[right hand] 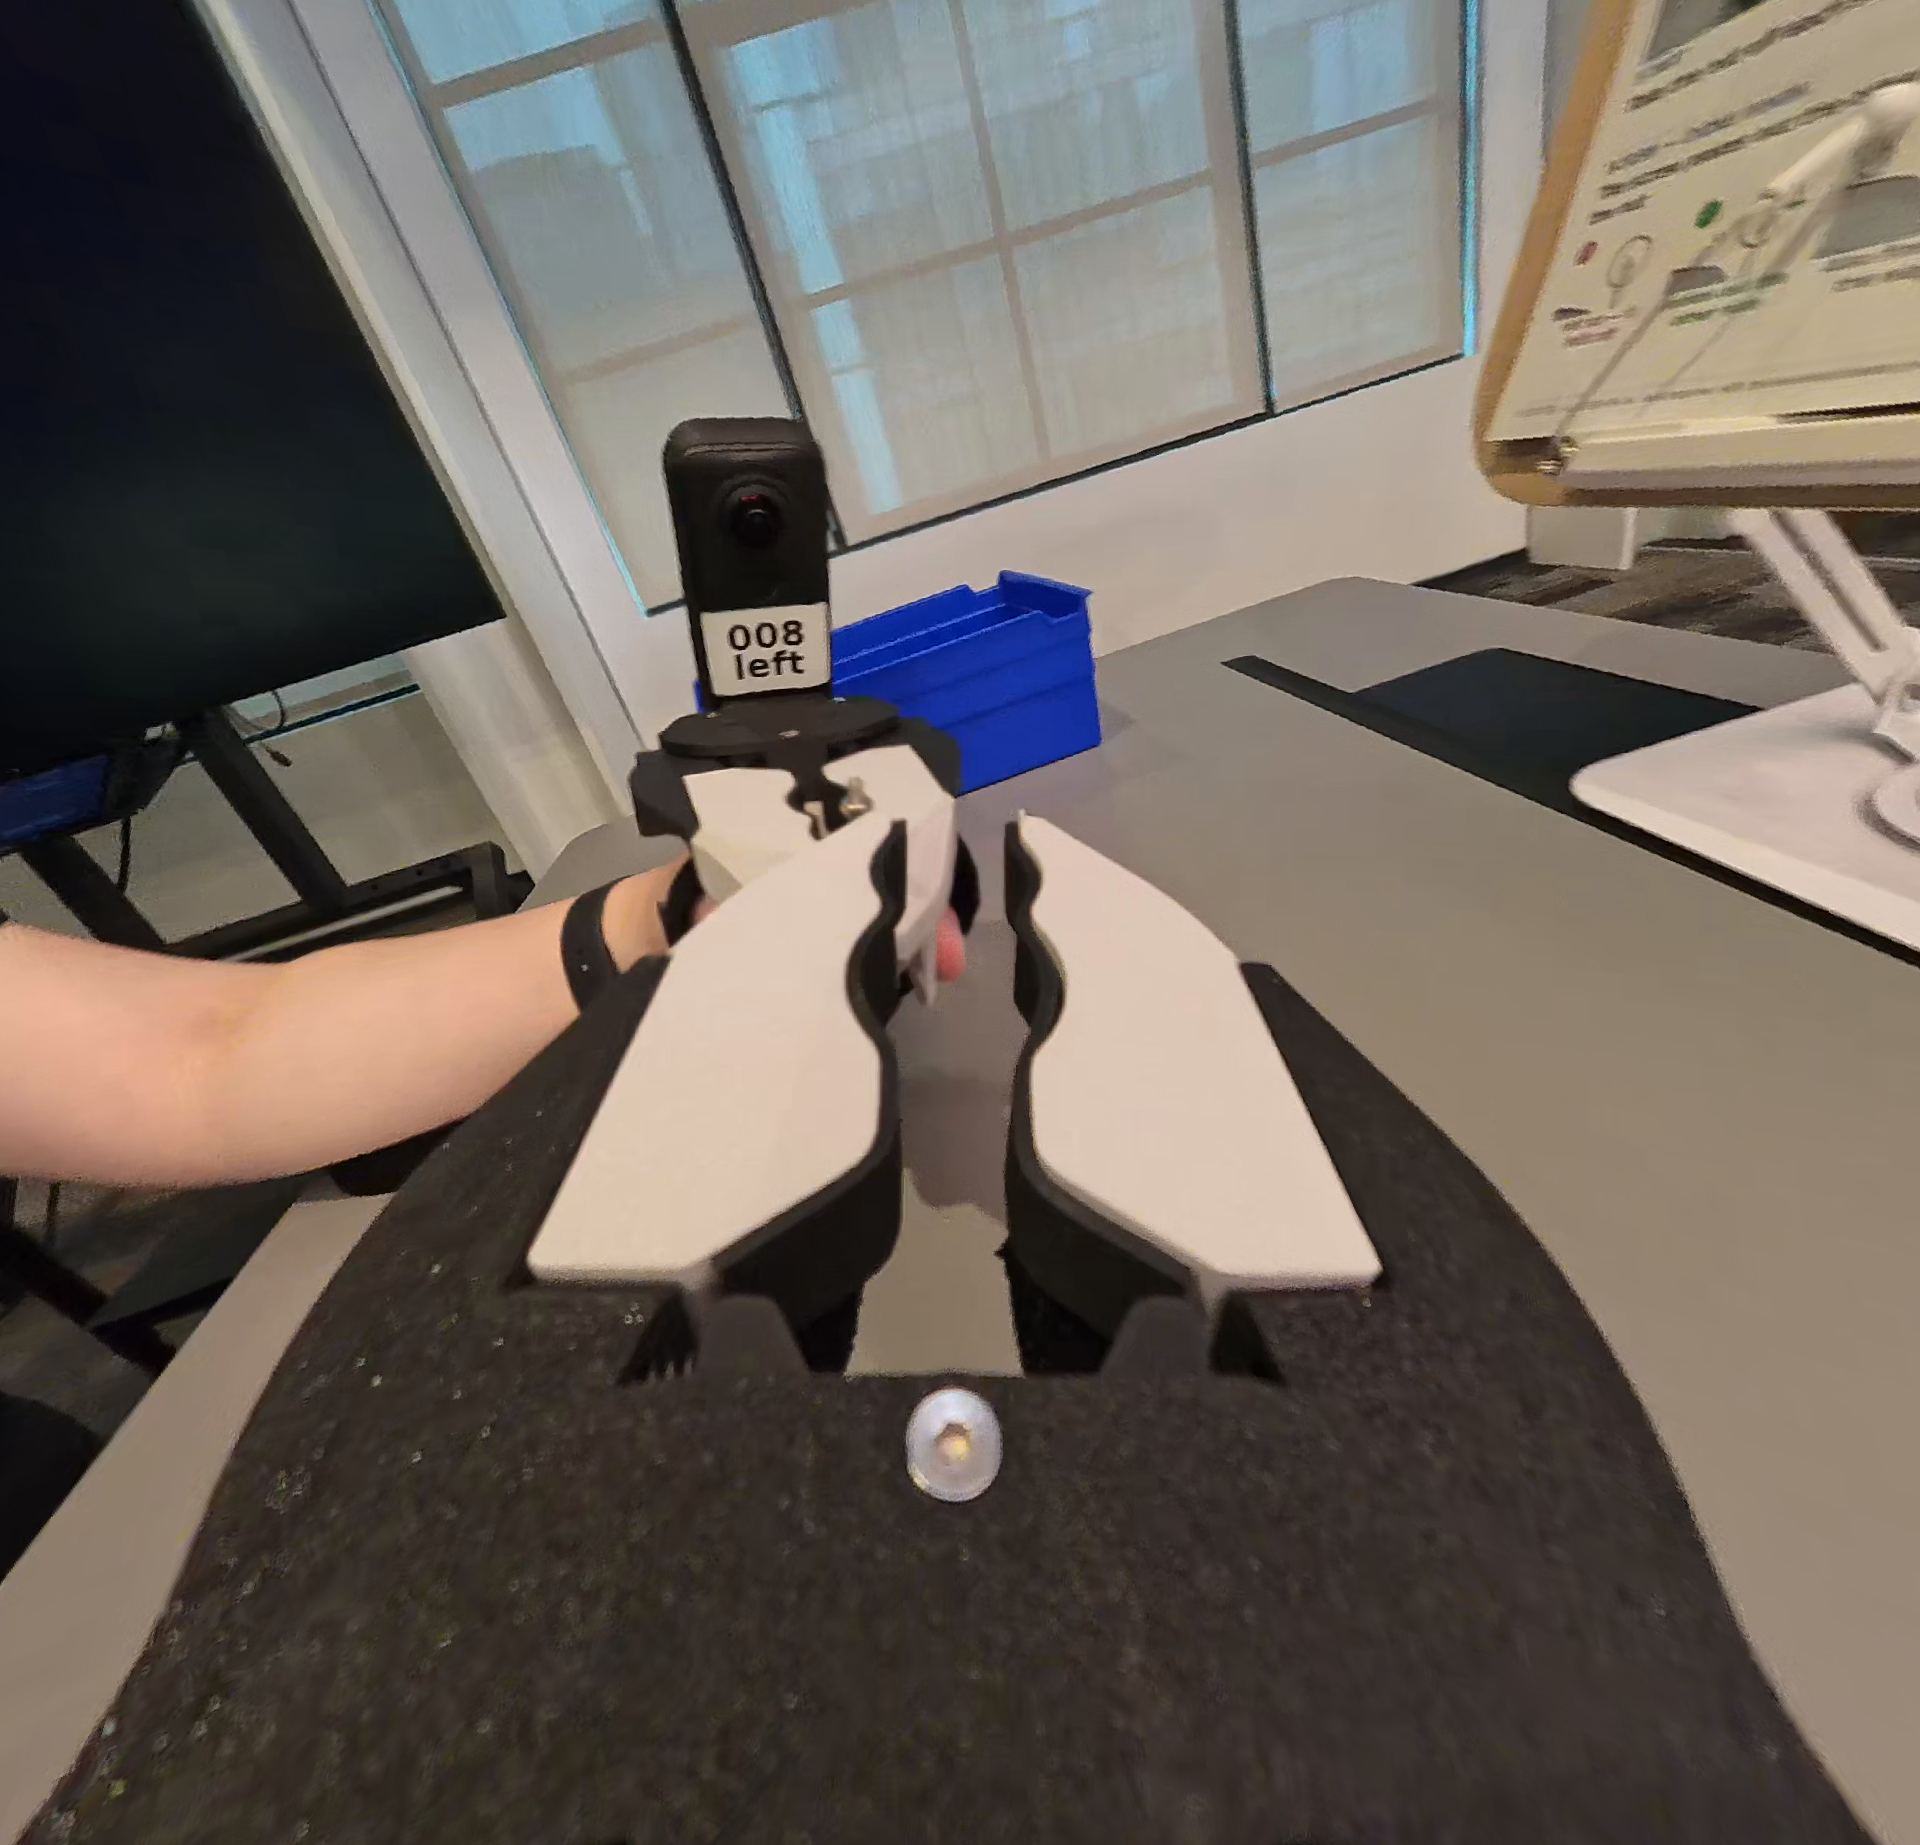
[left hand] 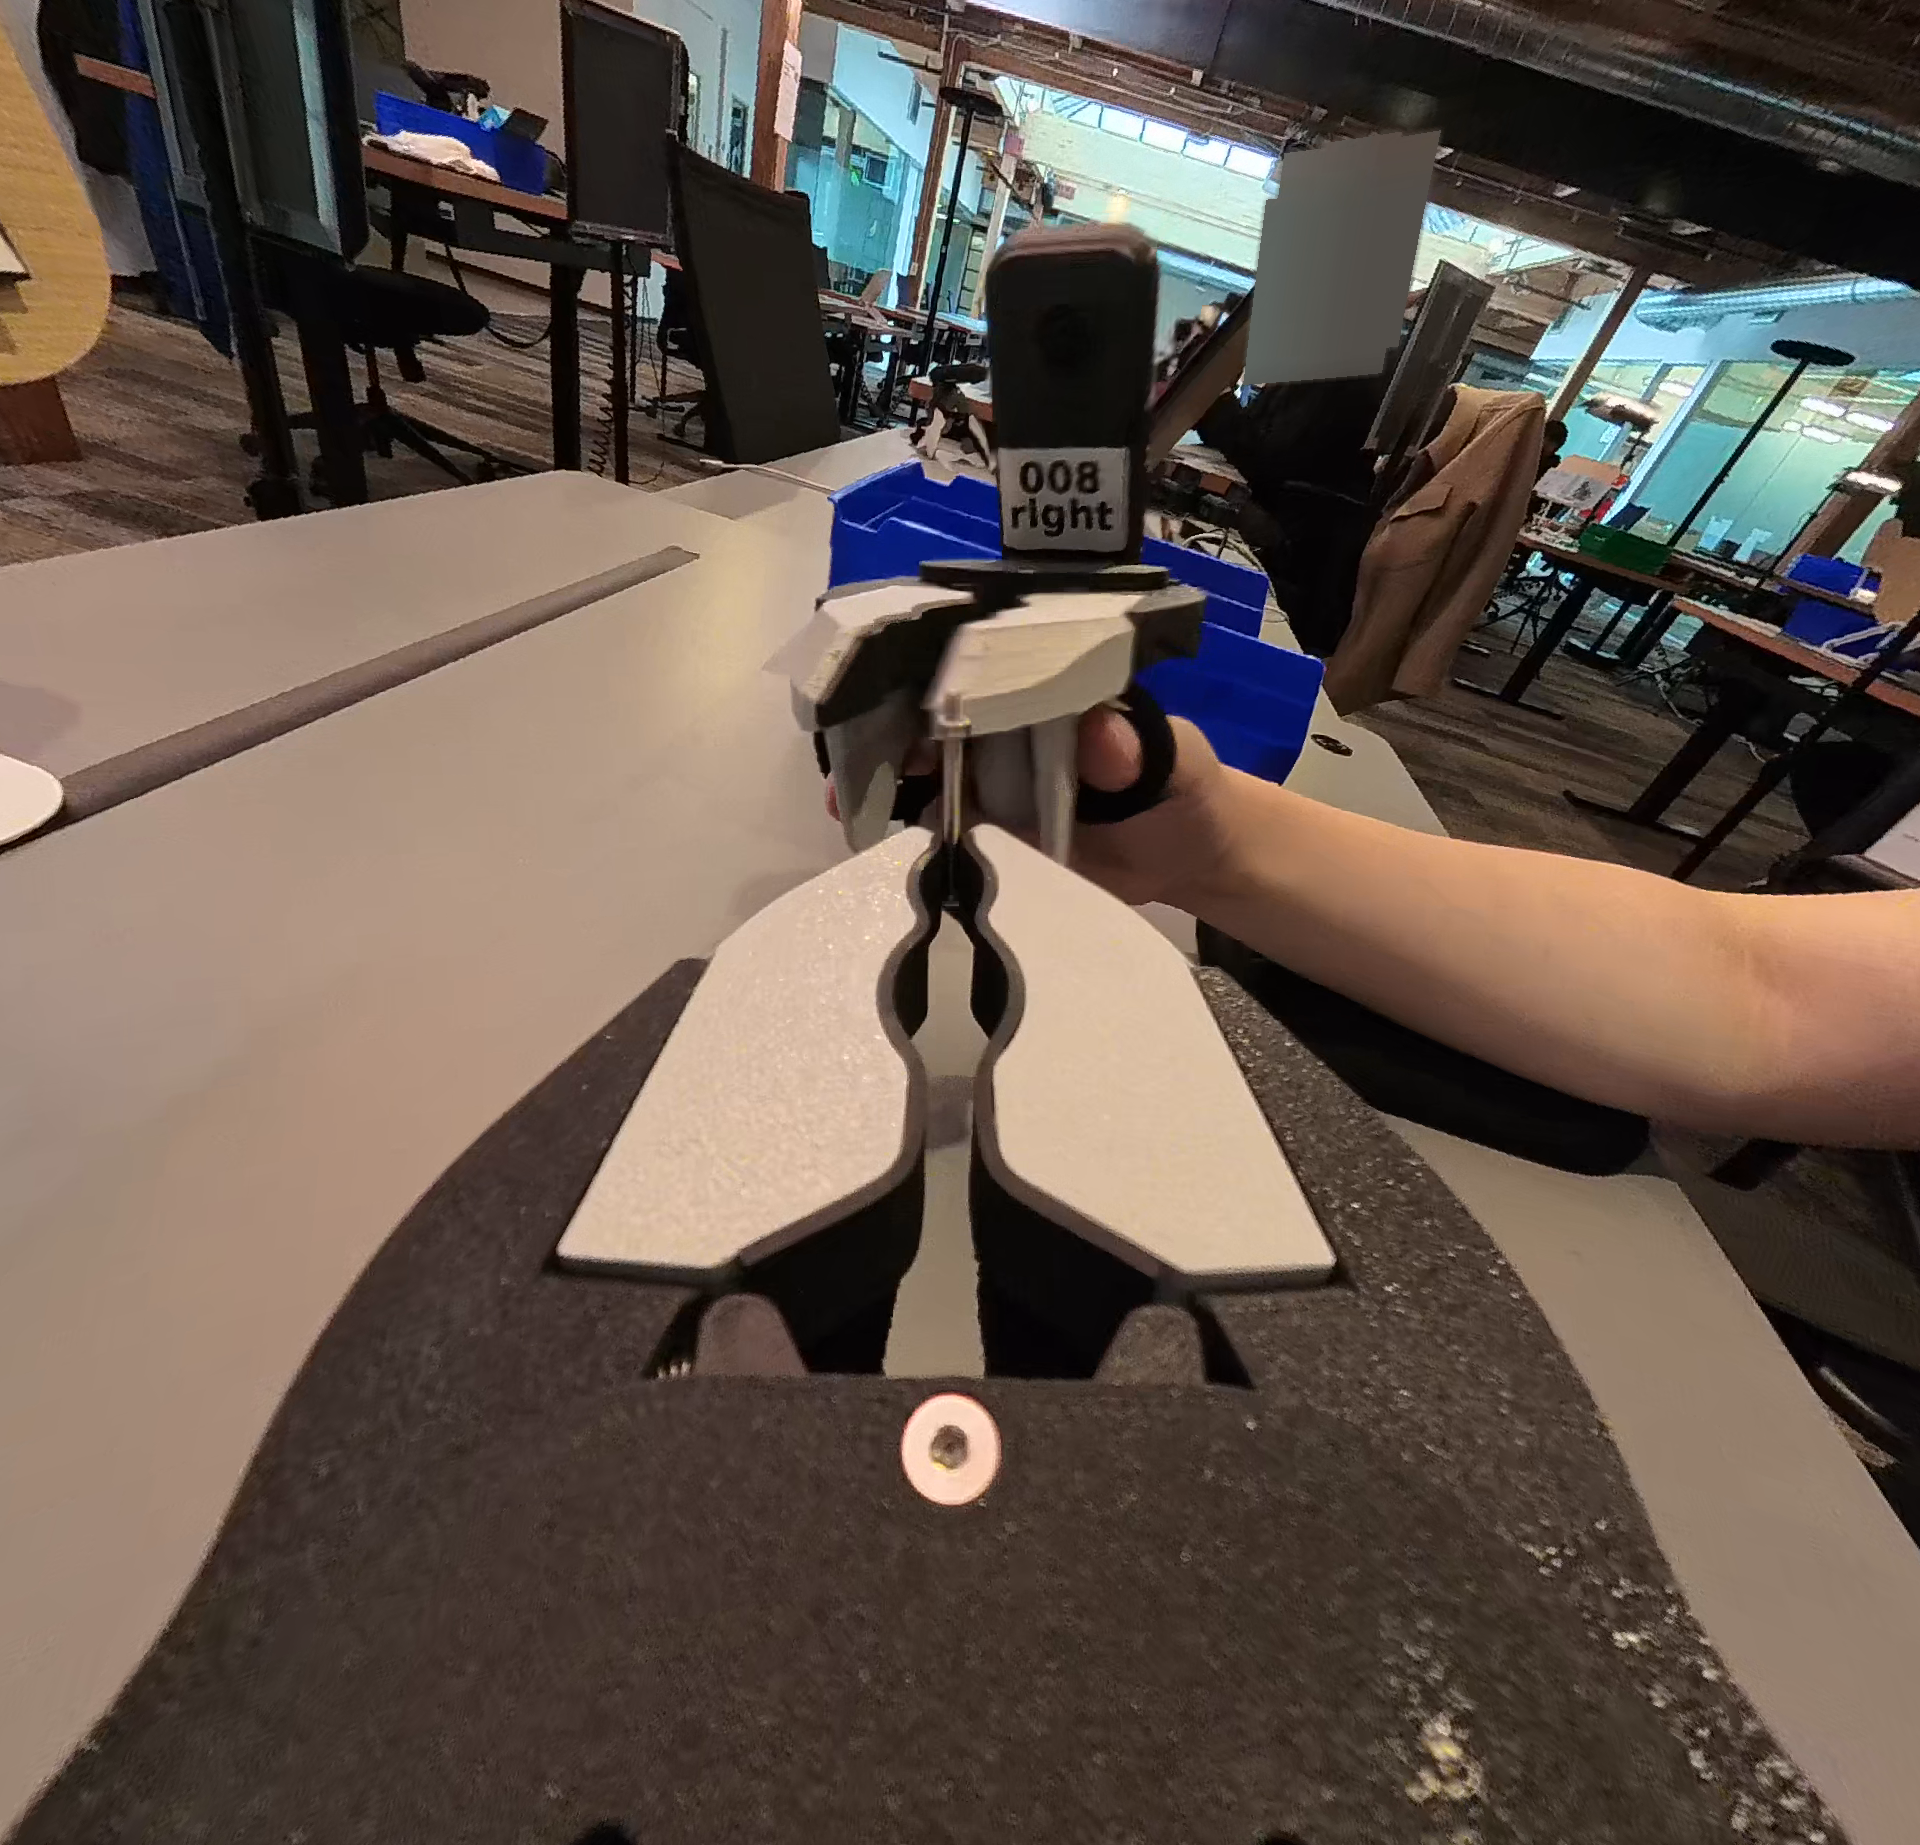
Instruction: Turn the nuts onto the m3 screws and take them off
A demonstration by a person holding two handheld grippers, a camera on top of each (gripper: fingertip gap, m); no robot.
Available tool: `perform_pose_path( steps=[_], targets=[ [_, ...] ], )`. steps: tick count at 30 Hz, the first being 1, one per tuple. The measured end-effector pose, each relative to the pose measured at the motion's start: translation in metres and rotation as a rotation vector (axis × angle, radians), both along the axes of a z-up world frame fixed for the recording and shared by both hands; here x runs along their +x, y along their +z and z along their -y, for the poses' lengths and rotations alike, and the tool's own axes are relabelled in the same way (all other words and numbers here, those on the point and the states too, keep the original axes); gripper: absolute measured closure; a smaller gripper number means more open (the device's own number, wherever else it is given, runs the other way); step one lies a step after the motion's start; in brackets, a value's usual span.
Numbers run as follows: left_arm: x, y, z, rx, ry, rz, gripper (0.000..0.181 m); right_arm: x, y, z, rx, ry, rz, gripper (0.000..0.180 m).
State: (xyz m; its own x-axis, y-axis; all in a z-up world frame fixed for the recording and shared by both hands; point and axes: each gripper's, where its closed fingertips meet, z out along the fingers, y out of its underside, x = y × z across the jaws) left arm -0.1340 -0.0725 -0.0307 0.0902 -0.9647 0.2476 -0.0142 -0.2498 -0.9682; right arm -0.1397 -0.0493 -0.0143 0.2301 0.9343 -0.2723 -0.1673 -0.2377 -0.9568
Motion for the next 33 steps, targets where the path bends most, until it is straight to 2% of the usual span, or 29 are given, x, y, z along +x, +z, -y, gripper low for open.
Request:
perform_pose_path(
  steps=[6,10,15,20,29,33],
  targets=[
    [0.002,-0.002,0.001,0.004,-0.005,-0.010,0.179,-0.009,0.010,0.013,0.047,0.060,-0.021,0.160],
    [0.002,-0.001,0.002,0.014,-0.008,-0.015,0.179,-0.017,-0.005,0.010,0.052,0.037,0.058,0.160],
    [0.003,-0.006,0.001,0.015,0.000,-0.038,0.179,-0.012,-0.009,0.009,-0.002,0.068,0.036,0.160],
    [0.002,-0.004,0.001,0.016,-0.001,-0.028,0.179,-0.017,-0.001,0.020,0.036,0.115,0.022,0.160],
    [0.000,-0.002,-0.001,0.011,0.004,-0.018,0.179,0.000,-0.001,0.004,-0.010,0.039,-0.016,0.162],
    [0.001,-0.002,0.000,0.014,0.000,-0.020,0.179,-0.006,0.008,0.014,0.015,0.095,-0.043,0.161]
  ],
)
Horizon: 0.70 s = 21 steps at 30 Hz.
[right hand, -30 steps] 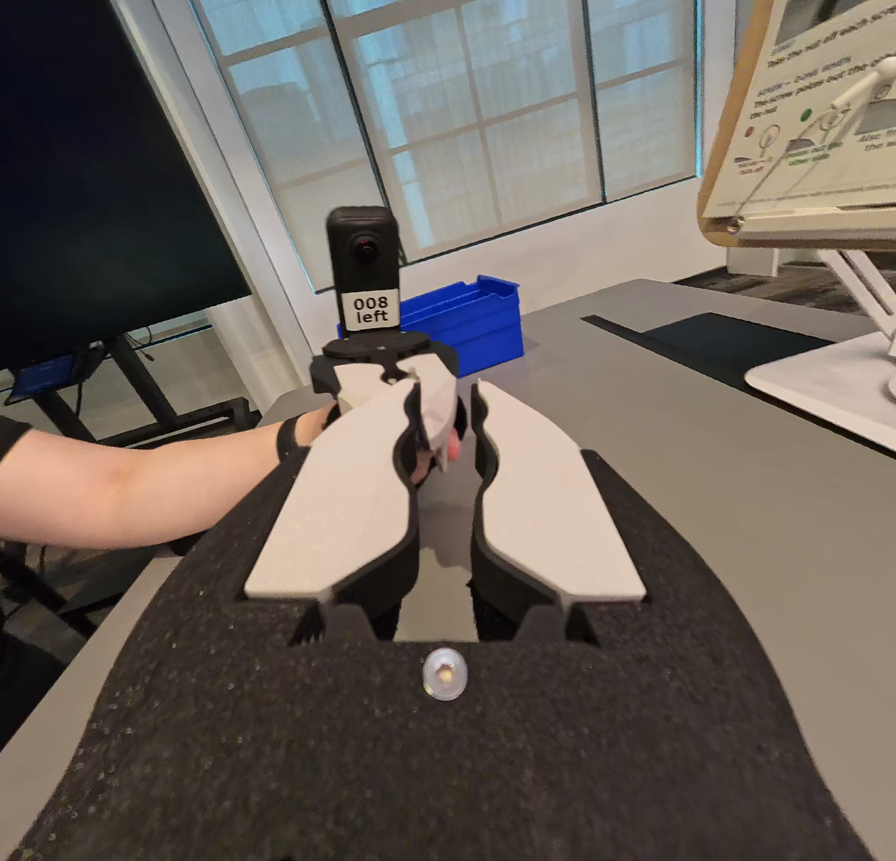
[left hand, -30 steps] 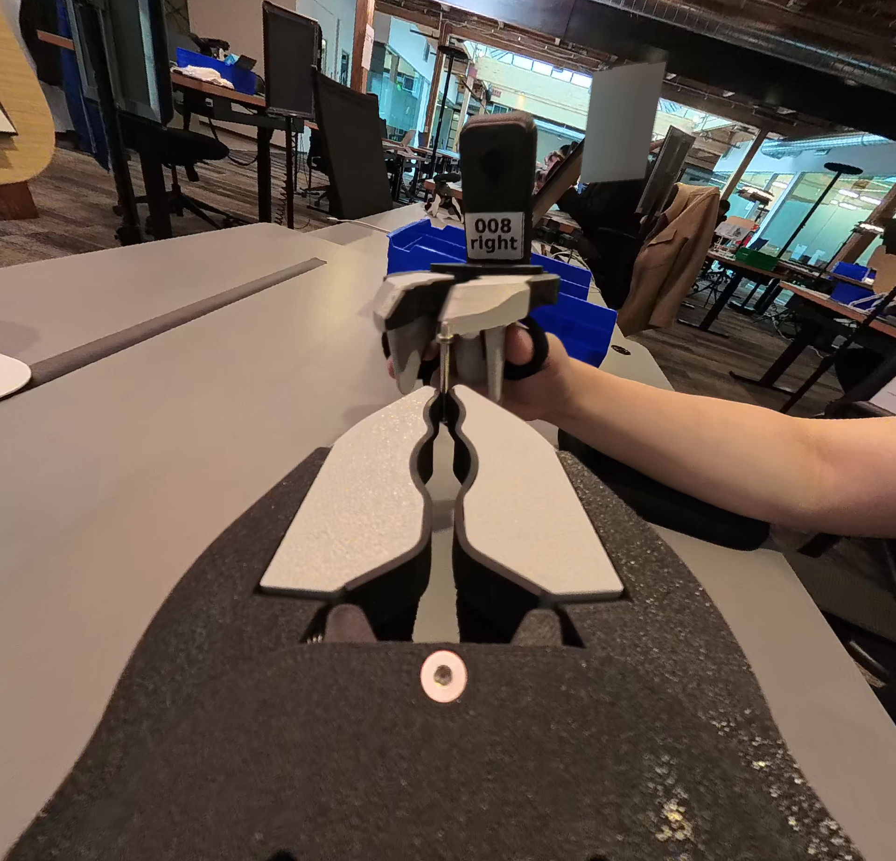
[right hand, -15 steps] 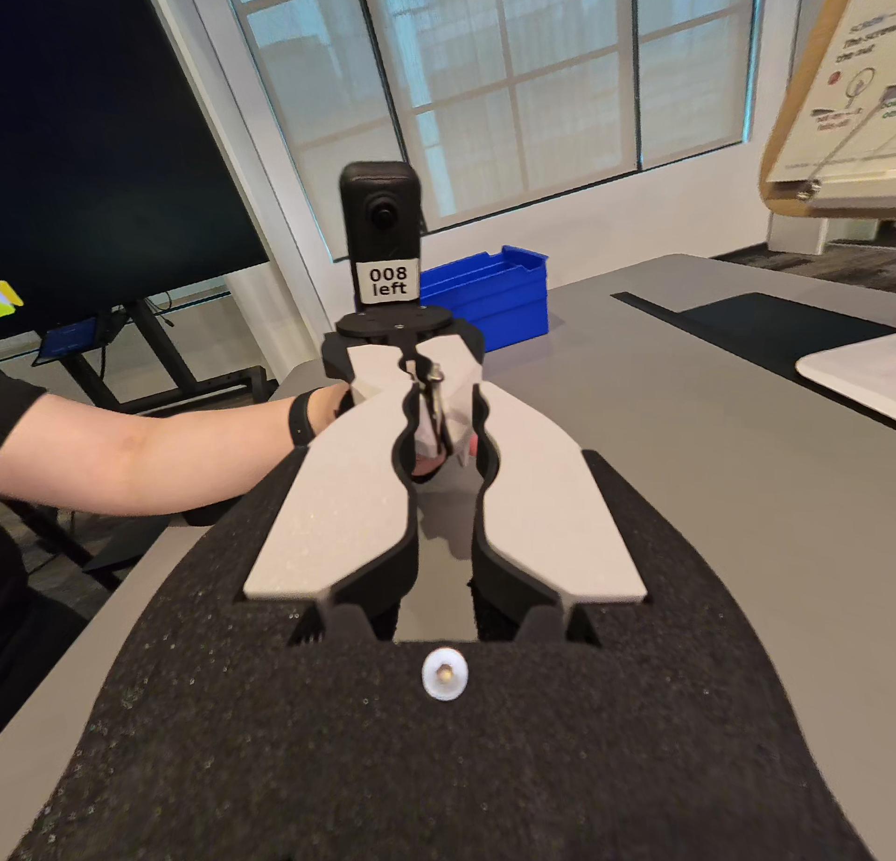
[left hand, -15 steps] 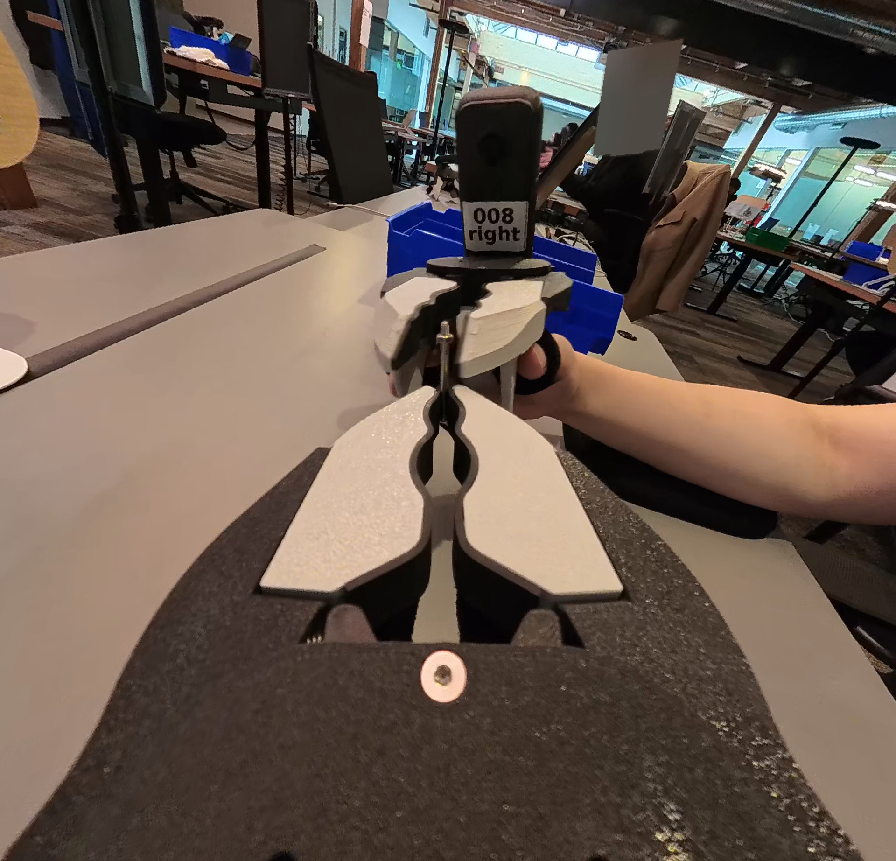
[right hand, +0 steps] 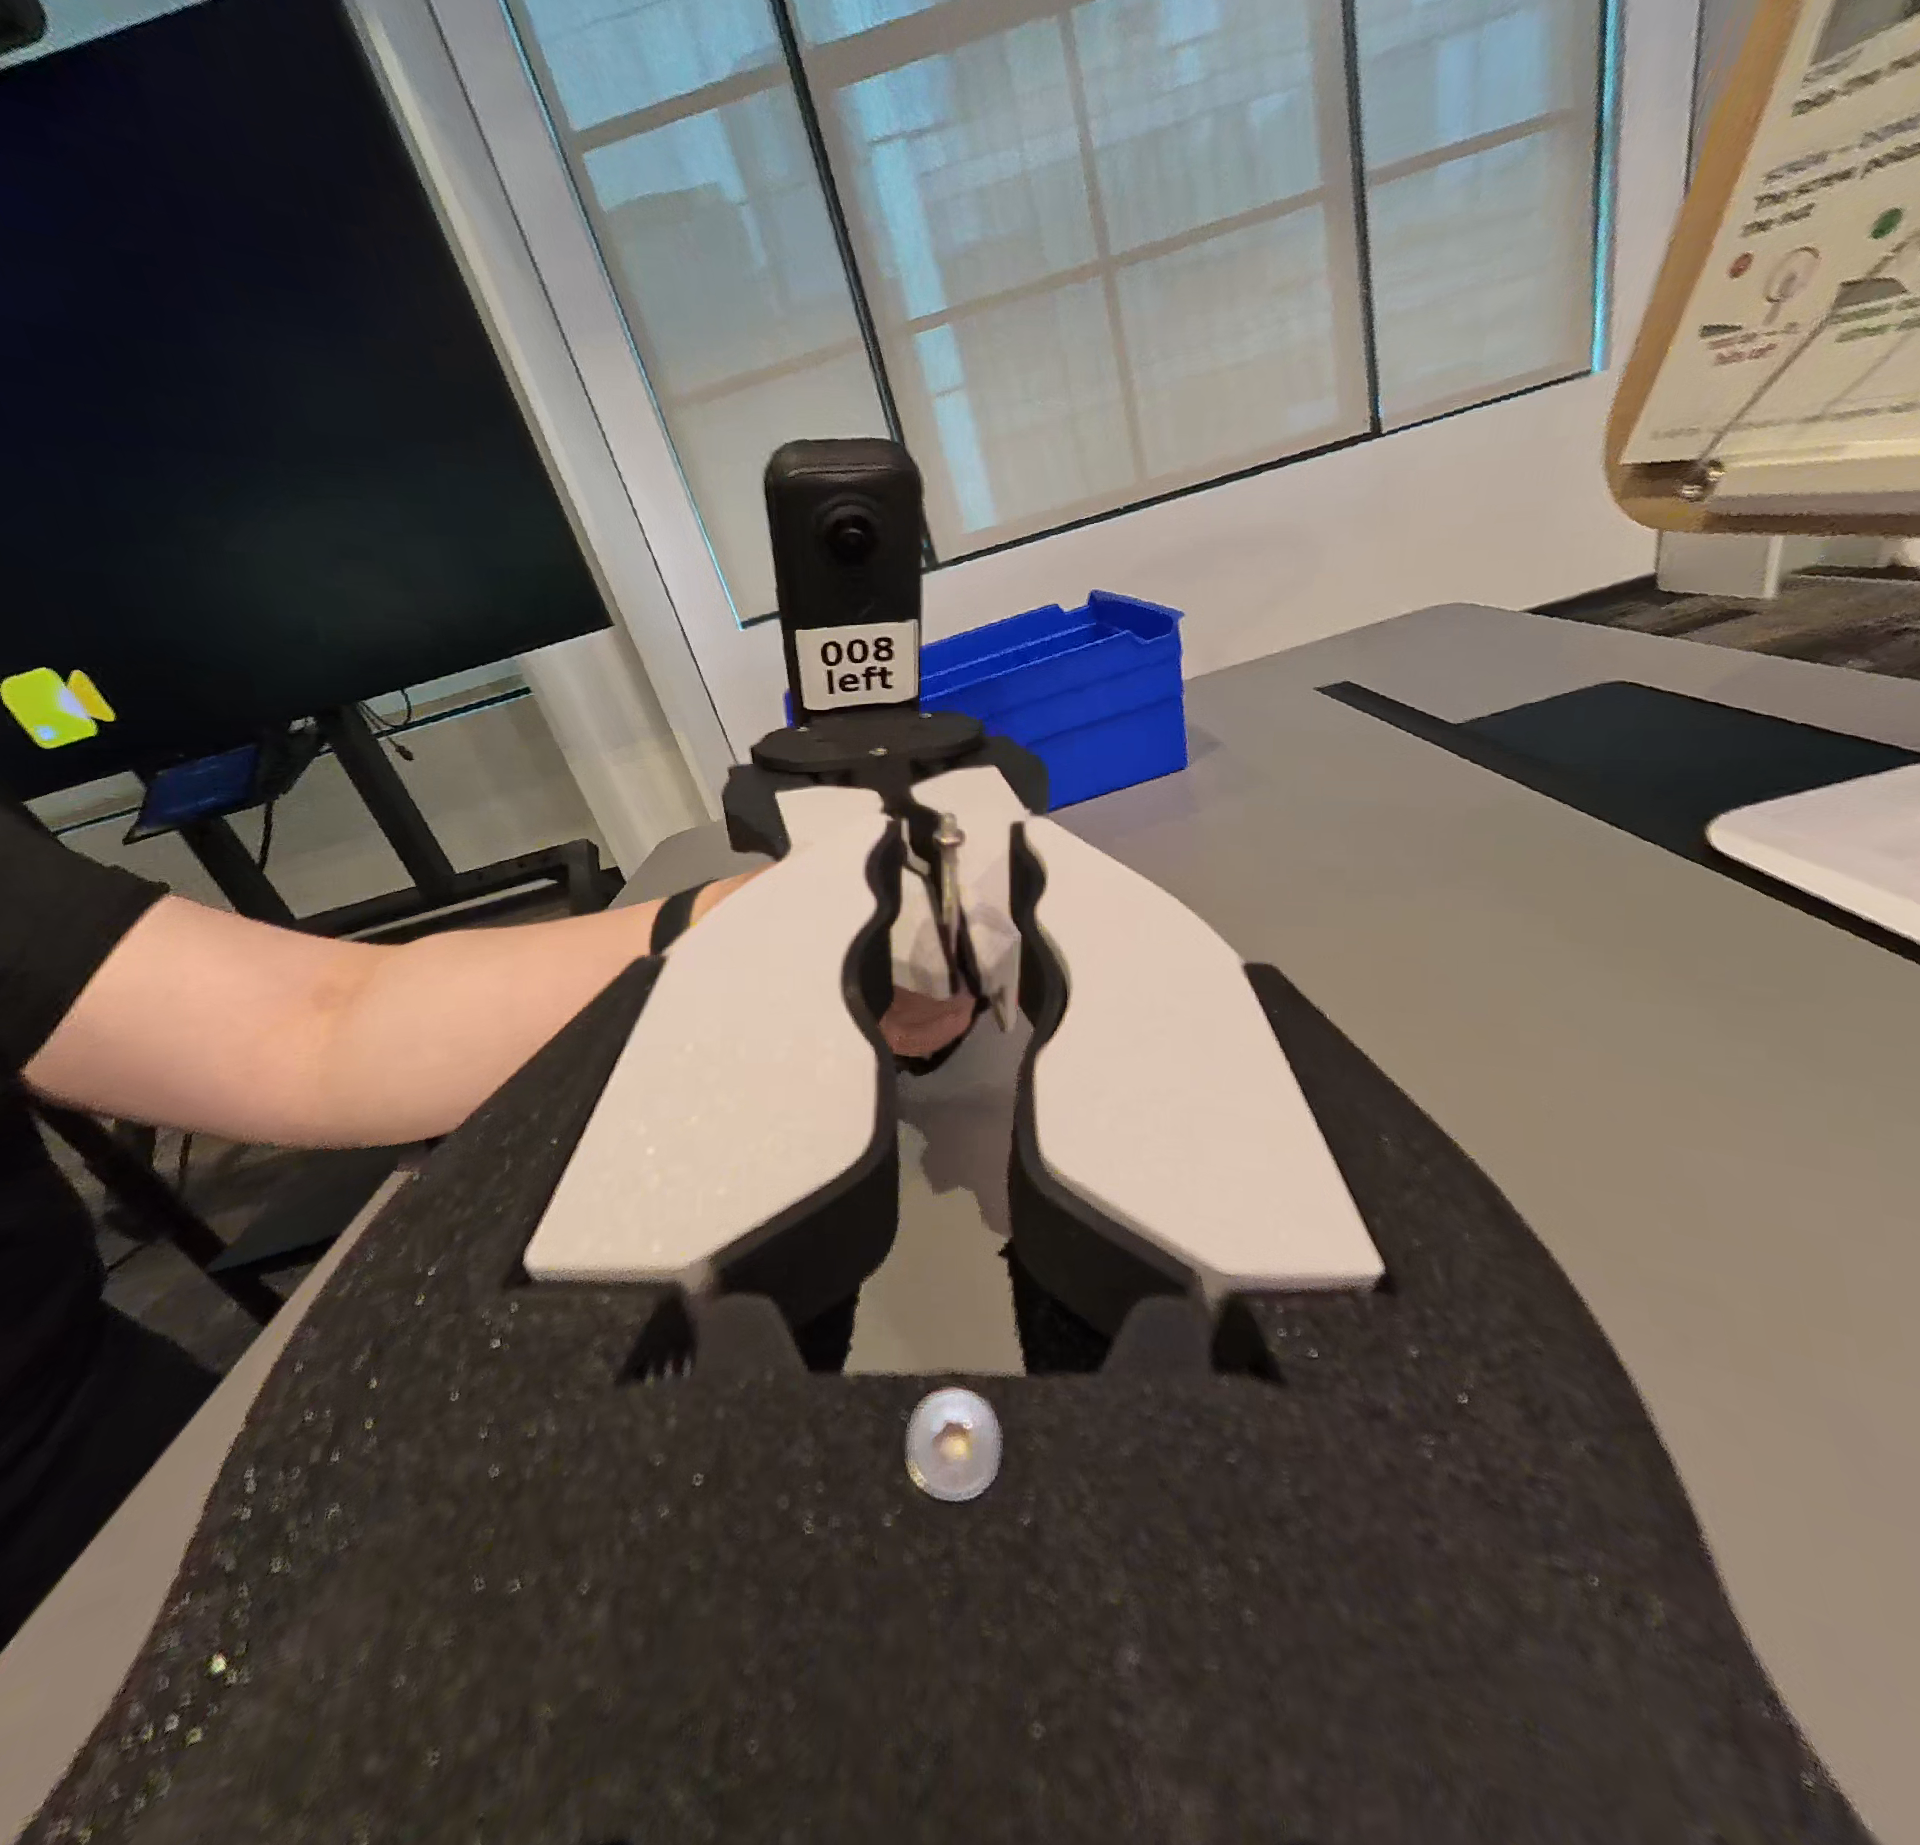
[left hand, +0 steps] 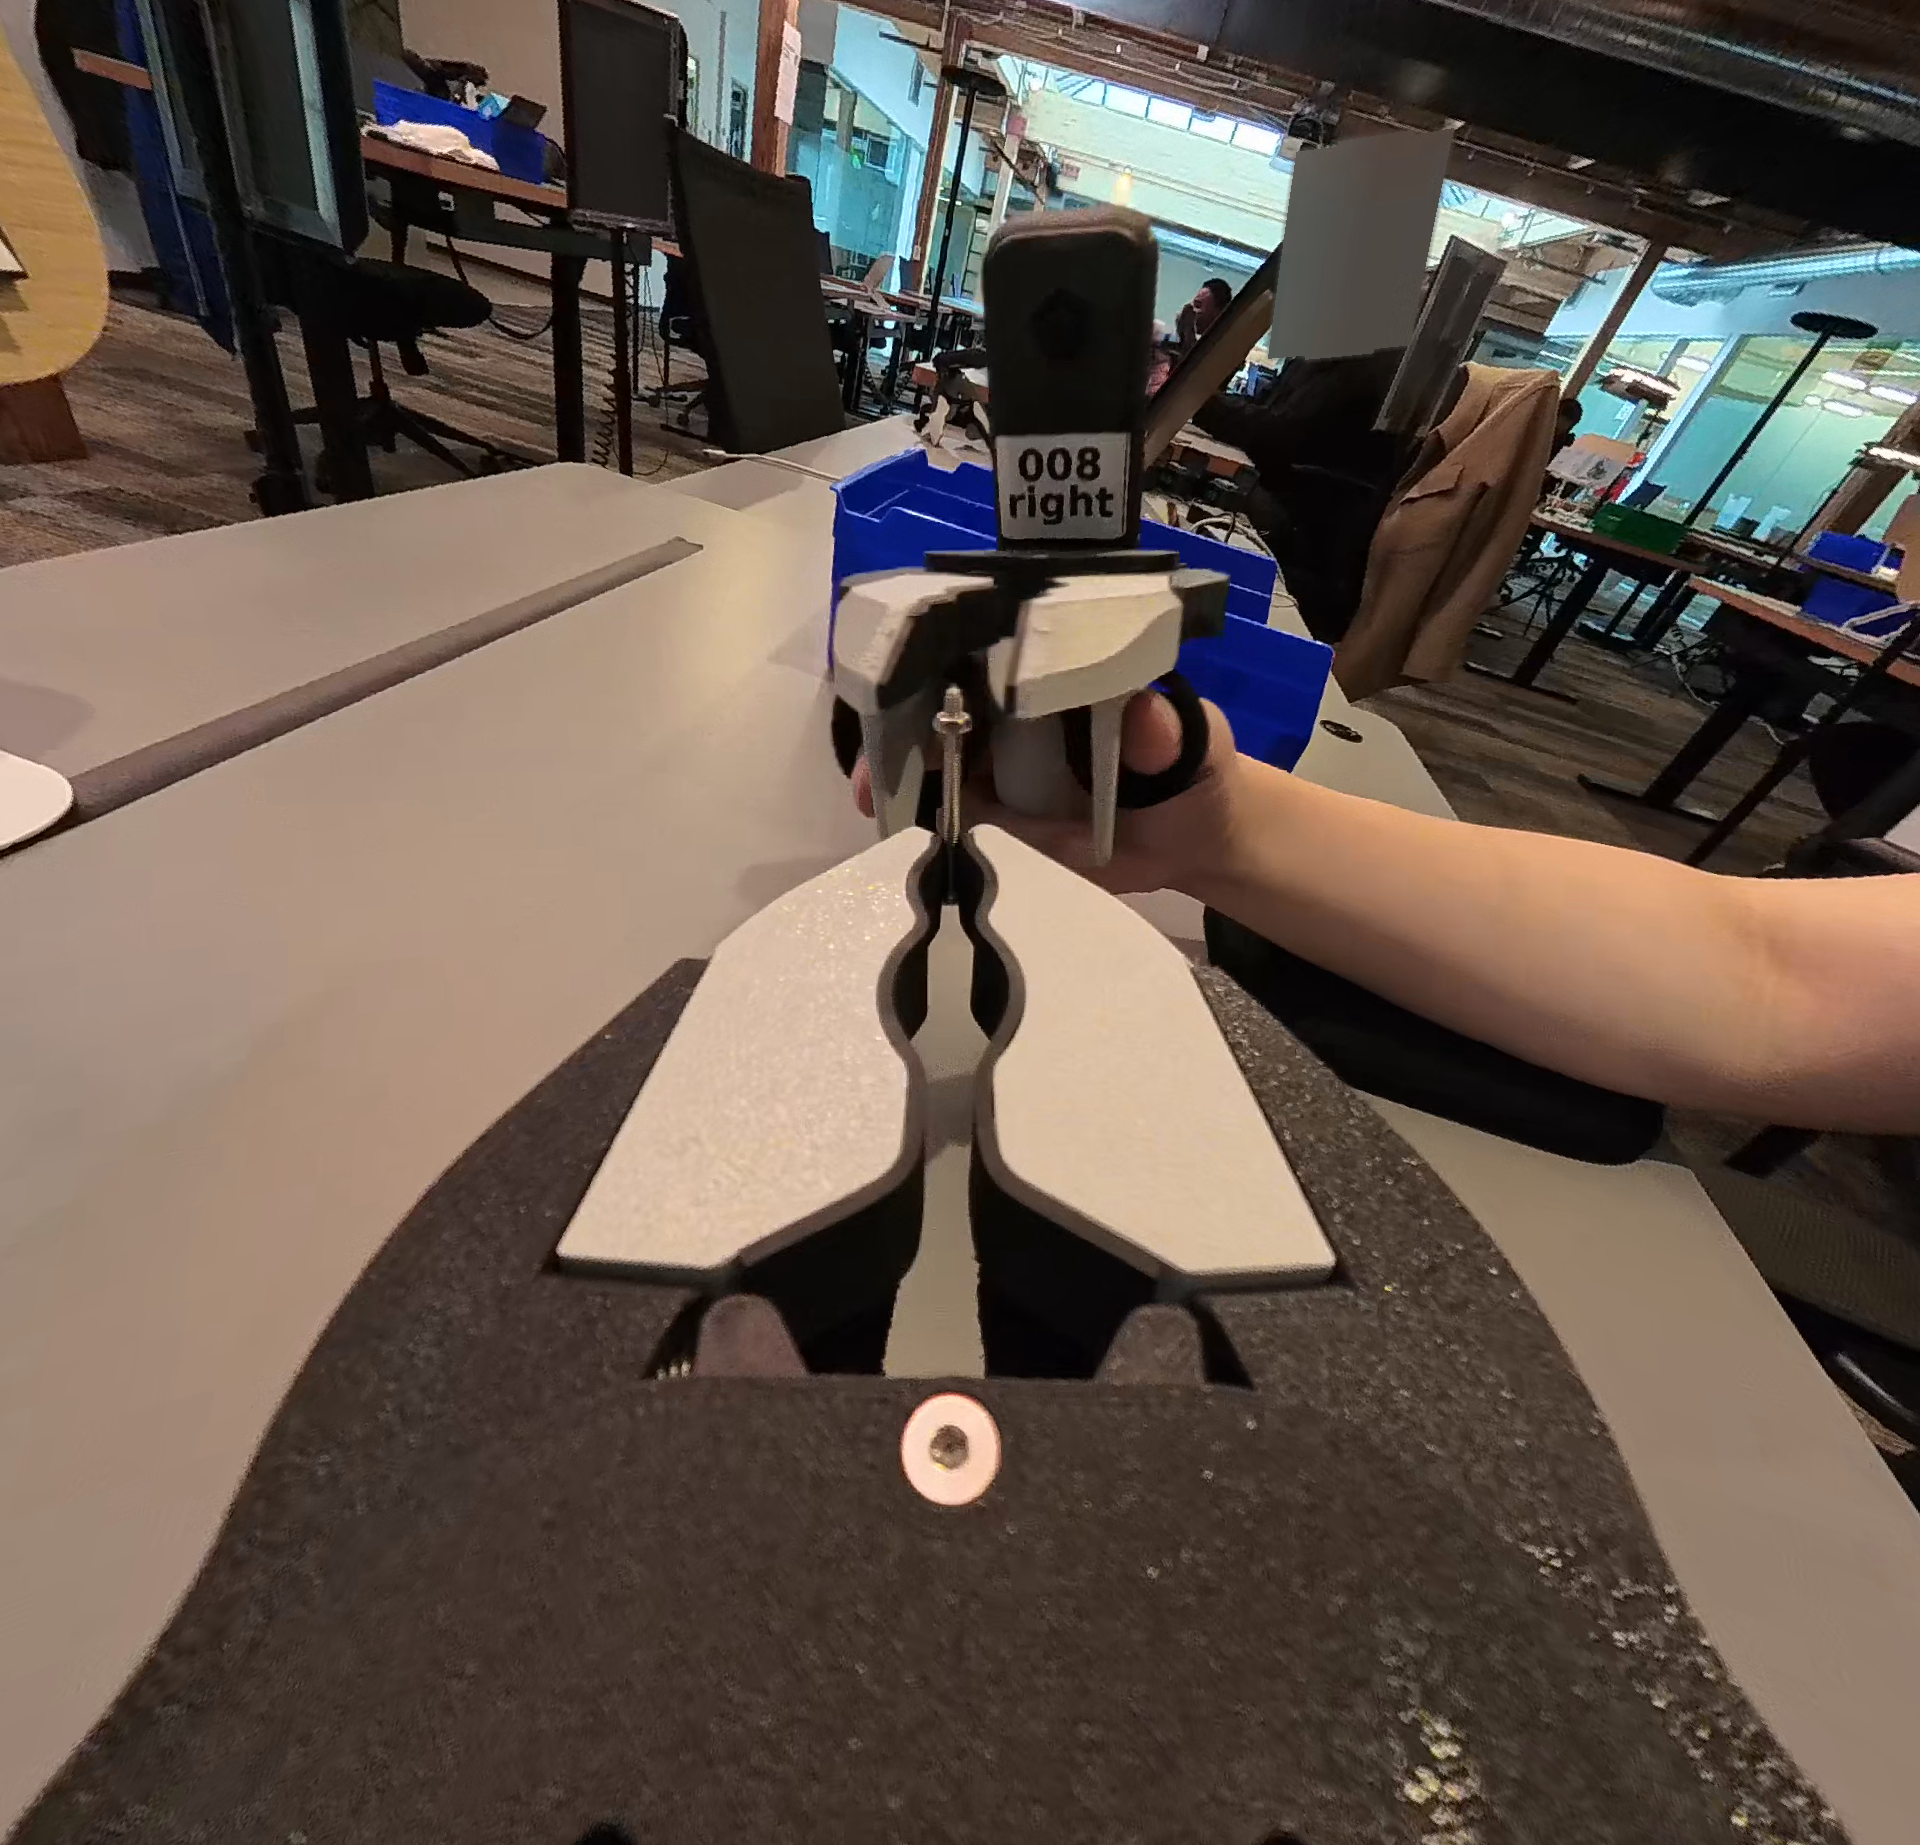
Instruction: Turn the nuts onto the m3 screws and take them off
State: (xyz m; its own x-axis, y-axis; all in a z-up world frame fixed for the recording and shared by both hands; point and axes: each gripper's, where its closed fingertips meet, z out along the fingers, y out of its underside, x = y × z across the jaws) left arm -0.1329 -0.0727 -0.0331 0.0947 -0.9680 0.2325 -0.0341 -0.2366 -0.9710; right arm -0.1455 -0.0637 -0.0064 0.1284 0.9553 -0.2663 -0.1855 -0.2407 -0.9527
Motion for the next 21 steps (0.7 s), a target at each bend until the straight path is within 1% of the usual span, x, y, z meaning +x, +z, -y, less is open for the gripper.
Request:
perform_pose_path(
  steps=[5,10,12,16,18,21],
  targets=[
    [0.002,-0.001,0.003,0.010,-0.012,-0.012,0.179,-0.010,-0.008,0.000,0.007,-0.006,0.047,0.161],
    [-0.001,0.001,0.000,-0.001,0.001,0.004,0.179,0.006,-0.009,-0.011,-0.069,-0.025,-0.008,0.162],
    [-0.001,0.000,0.000,-0.001,0.000,0.003,0.179,0.006,-0.004,-0.006,-0.067,0.009,-0.036,0.162],
    [0.002,-0.002,0.003,0.006,-0.012,-0.011,0.179,-0.009,-0.002,0.003,-0.001,0.017,0.020,0.162],
    [0.003,-0.002,0.003,0.008,-0.010,-0.014,0.179,-0.010,-0.006,-0.003,-0.009,-0.023,0.046,0.163],
    [0.000,-0.002,0.000,0.002,0.007,-0.013,0.179,-0.001,-0.008,-0.006,-0.036,-0.022,0.039,0.161]
  ],
)
